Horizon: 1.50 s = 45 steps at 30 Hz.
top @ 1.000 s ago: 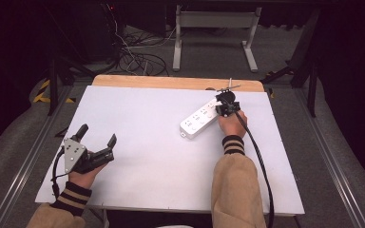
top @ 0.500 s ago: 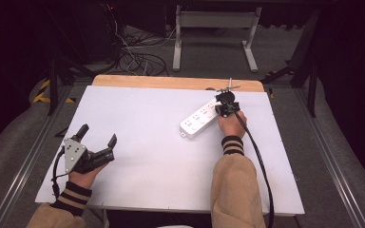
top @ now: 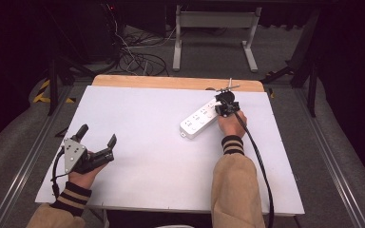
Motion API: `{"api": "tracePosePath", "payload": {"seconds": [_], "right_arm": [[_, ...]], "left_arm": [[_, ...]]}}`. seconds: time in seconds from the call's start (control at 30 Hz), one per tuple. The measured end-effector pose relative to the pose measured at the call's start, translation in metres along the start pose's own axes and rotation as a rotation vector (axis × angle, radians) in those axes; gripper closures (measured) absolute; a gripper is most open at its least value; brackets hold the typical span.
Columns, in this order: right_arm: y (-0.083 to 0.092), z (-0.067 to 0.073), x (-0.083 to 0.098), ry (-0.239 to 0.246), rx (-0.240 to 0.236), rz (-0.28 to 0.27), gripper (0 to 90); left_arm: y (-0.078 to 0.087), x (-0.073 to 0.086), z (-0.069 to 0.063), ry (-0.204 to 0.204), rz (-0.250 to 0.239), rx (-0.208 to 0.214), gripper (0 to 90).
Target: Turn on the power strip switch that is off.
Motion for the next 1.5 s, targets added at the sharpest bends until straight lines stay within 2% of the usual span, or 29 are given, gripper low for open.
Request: {"api": "tracePosePath", "payload": {"seconds": [0.03,0.23,0.3,0.47,0.53,0.63,0.67,0.7,0.73,0.77,0.8,0.83,0.87,1.0,1.17,1.2,1.23,1.3,1.4,1.5], "right_arm": [[0.000,0.001,0.000,0.015,0.006,0.000,90.0],[0.002,0.005,-0.002,0.029,-0.007,-0.002,90.0],[0.004,0.005,-0.003,0.040,0.010,-0.015,90.0],[0.015,0.001,-0.006,0.051,0.029,-0.067,90.0],[0.024,-0.001,-0.008,0.054,0.022,-0.102,90.0],[0.042,-0.001,-0.009,0.072,0.016,-0.200,90.0],[0.042,-0.001,-0.009,0.072,0.016,-0.200,90.0],[0.060,-0.002,-0.008,0.072,0.009,-0.305,90.0],[0.069,-0.003,-0.007,0.070,0.008,-0.361,90.0],[0.069,-0.003,-0.007,0.070,0.008,-0.361,90.0],[0.089,-0.005,0.000,0.063,0.006,-0.469,90.0],[0.099,-0.007,0.004,0.056,0.004,-0.523,90.0],[0.099,-0.007,0.004,0.056,0.004,-0.523,90.0],[0.135,-0.010,0.032,0.030,0.008,-0.682,90.0],[0.168,-0.005,0.070,0.054,0.062,-0.786,90.0],[0.178,-0.001,0.083,0.063,0.075,-0.822,90.0],[0.178,-0.001,0.083,0.063,0.075,-0.822,90.0],[0.187,0.002,0.095,0.068,0.094,-0.837,90.0],[0.199,0.004,0.114,0.068,0.127,-0.883,90.0],[0.202,0.004,0.133,0.073,0.165,-0.925,90.0]], "left_arm": [[0.000,0.000,0.000,0.001,0.000,-0.001,3.4],[0.000,0.000,0.000,-0.002,-0.001,-0.002,3.3],[0.000,0.000,0.000,0.001,-0.001,-0.003,3.3],[0.000,0.000,0.001,0.001,-0.002,-0.007,3.3],[0.000,0.000,0.001,0.002,-0.004,-0.011,3.3],[0.001,0.000,0.001,0.002,-0.005,-0.014,3.4],[0.001,0.000,0.001,-0.001,-0.006,-0.015,3.4],[0.001,0.000,0.001,-0.001,-0.008,-0.017,3.3],[0.001,0.000,0.001,0.000,-0.007,-0.017,3.3],[0.001,0.000,0.001,-0.002,-0.008,-0.019,3.3],[0.001,0.000,0.001,-0.003,-0.009,-0.020,3.3],[0.001,0.000,0.001,-0.003,-0.010,-0.022,3.4],[0.001,0.000,0.001,-0.003,-0.012,-0.024,3.4],[0.000,0.000,0.000,-0.007,-0.010,-0.029,3.3],[0.001,0.001,0.000,-0.017,-0.011,-0.034,3.3],[0.001,0.000,0.000,-0.015,-0.013,-0.036,3.4],[0.001,0.000,0.000,-0.012,-0.015,-0.035,3.4],[0.002,0.000,0.001,-0.012,-0.014,-0.034,3.3],[0.002,-0.001,0.001,-0.008,-0.020,-0.035,3.4],[0.002,-0.001,0.001,-0.007,-0.021,-0.031,3.4]]}}
Point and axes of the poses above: each handheld gripper's, and its own axes: y roughly backward along the jaws, x roughly out of its underside, z roughly to its left, the point moved 4 cm from there along -y, roughly forward along the jaws, and after that the axes turned 10 degrees about y, right-handed, at the moved point
